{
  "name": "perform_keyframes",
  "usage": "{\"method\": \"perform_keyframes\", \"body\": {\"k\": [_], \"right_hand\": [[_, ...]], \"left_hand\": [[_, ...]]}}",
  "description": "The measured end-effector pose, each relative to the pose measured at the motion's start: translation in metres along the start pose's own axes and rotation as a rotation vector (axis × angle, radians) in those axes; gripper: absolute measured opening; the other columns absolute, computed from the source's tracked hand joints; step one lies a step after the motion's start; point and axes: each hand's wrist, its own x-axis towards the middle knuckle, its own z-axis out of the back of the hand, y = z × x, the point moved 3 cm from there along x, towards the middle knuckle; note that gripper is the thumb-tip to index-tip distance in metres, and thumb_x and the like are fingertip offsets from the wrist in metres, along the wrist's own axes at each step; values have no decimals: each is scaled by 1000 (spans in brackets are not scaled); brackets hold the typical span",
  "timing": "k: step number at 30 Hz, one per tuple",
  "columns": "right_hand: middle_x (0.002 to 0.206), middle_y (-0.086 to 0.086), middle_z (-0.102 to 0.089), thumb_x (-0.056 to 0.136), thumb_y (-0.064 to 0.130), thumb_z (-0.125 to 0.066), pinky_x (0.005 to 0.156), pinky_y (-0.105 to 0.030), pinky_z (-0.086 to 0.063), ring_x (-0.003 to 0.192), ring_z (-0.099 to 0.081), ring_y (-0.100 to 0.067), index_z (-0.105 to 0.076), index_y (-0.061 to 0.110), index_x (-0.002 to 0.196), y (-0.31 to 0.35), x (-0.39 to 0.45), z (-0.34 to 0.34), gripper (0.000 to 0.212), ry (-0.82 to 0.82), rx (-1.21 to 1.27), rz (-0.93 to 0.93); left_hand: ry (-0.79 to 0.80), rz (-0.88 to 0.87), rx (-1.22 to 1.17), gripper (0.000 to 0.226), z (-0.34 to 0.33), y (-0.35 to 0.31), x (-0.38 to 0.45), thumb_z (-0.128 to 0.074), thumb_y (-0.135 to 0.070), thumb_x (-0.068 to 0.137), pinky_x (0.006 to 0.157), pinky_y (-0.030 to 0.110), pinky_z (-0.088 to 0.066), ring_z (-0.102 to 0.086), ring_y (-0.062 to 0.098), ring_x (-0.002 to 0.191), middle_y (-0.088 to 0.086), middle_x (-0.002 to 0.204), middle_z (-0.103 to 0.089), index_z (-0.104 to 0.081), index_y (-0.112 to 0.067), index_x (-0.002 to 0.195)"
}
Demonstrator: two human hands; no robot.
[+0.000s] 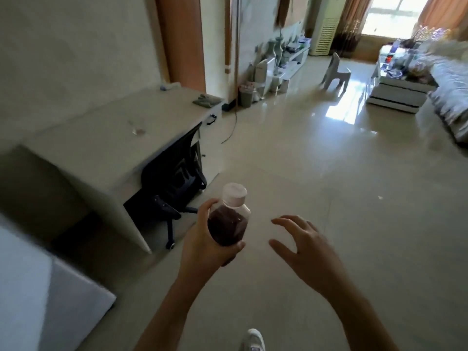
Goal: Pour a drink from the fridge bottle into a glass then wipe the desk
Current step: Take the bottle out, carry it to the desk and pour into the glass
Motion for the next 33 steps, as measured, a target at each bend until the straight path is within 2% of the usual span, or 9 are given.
{"method": "perform_keyframes", "body": {"k": [3,6,9,12,14,18,27,30,33], "right_hand": [[136,11,-48,88,51,-49,98,-32,-39,123,-46,-12,-46,34,131,-6,73,13,46,9,-64,117],[135,11,-48,89,50,-49,100,-33,-37,124,-45,-12,-47,33,130,-7,137,16,45,46,-60,198],[132,13,-49,88,52,-49,98,-33,-38,122,-46,-12,-48,34,128,-5,192,10,44,84,-45,269],[135,15,-46,88,53,-46,100,-33,-36,124,-44,-11,-46,36,129,-1,250,3,44,126,-56,349],[137,16,-44,89,53,-45,101,-31,-34,125,-42,-9,-43,36,131,2,290,-1,45,140,-62,377],[138,14,-44,89,51,-47,101,-30,-38,123,-44,-7,-42,35,132,15,373,-1,46,131,-23,407],[139,15,-43,88,49,-50,99,-30,-37,121,-45,-6,-36,36,135,74,532,0,51,183,55,570],[136,18,-44,89,47,-52,94,-25,-35,117,-45,-3,-37,39,134,98,581,-14,48,235,109,649],[136,20,-43,88,51,-50,91,-23,-37,116,-46,-2,-37,40,133,121,629,-33,47,291,132,745]], "left_hand": [[-97,33,-3,91,1,1,49,-88,-29,54,75,0,-35,-49,-3,101,-31,110,-45,-28,-53,118],[-184,76,27,90,4,5,90,-88,-30,55,85,17,-42,-52,0,101,-25,113,-49,-31,-49,121],[-253,110,39,91,8,15,129,-87,-30,56,88,23,-44,-50,-1,101,-26,113,-46,-28,-51,122],[-297,146,37,90,7,34,174,-87,-30,57,86,19,-43,-50,-7,95,-34,109,-44,-28,-51,122],[-313,162,45,89,6,46,209,-86,-31,57,85,16,-42,-51,-5,96,-27,112,-48,-28,-50,123],[-347,177,66,92,6,70,281,-87,-32,57,90,25,-43,-51,7,108,-11,123,-53,-31,-40,129],[-444,197,150,95,40,99,403,-87,-38,54,91,27,-47,-51,7,113,-18,123,-51,-27,-50,125],[-494,243,191,96,53,118,433,-87,-40,54,86,21,-47,-49,1,108,-30,112,-46,-20,-60,118],[-549,297,229,96,64,139,461,-86,-43,54,80,4,-41,-47,-4,107,-33,113,-42,-18,-58,120]]}}
